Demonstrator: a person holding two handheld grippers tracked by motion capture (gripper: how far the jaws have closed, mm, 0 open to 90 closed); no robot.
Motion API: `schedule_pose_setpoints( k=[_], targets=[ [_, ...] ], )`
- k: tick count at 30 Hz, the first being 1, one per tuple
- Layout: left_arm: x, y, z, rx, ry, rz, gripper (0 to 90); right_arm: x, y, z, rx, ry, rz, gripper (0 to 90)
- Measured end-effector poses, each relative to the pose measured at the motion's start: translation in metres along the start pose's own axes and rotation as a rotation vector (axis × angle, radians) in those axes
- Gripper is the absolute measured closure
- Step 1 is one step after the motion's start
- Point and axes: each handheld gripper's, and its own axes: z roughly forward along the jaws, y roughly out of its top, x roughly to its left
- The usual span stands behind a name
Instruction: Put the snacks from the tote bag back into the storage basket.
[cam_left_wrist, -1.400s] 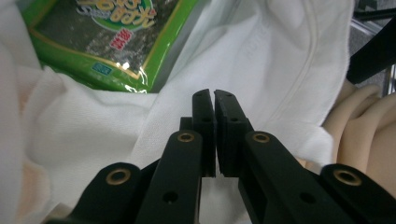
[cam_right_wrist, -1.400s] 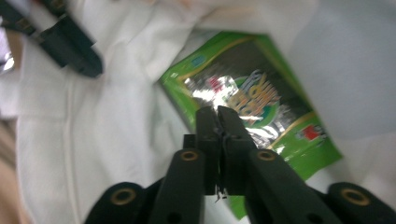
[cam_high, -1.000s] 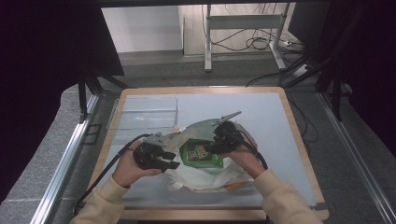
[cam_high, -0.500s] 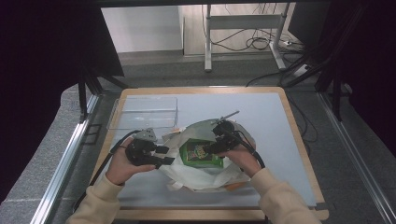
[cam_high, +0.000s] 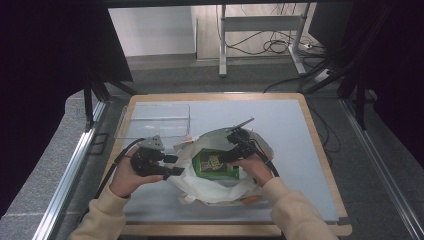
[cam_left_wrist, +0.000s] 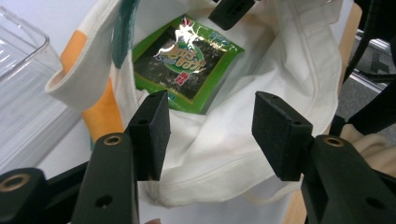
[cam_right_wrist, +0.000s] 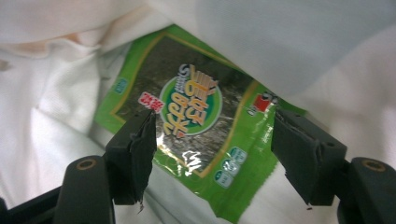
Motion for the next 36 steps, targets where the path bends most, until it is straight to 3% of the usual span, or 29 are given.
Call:
schedule_pose_setpoints(
  k=[4,12,17,22,27,36],
  targets=[
    [0.000,0.001,0.001,0.012,0.001,0.009,45.9,-0.001,0.000,0.001,0.011,-0.015,0.020,30.4],
    [0.001,0.000,0.003,0.014,0.005,0.007,45.6,-0.001,-0.001,0.022,0.090,-0.048,0.053,26.9],
    [0.000,-0.001,0.005,0.019,0.004,0.000,45.6,-0.003,-0.002,0.030,0.116,-0.063,0.062,26.7],
    [0.000,-0.001,0.005,0.019,0.005,0.004,45.5,-0.009,-0.002,0.038,0.145,-0.084,0.101,26.7],
    [0.001,-0.001,0.005,0.018,0.004,0.004,45.5,-0.009,-0.004,0.043,0.171,-0.088,0.102,27.4],
    [0.000,-0.001,0.006,0.018,0.007,0.008,45.7,-0.013,-0.004,0.048,0.180,-0.058,0.157,28.1]
  ],
)
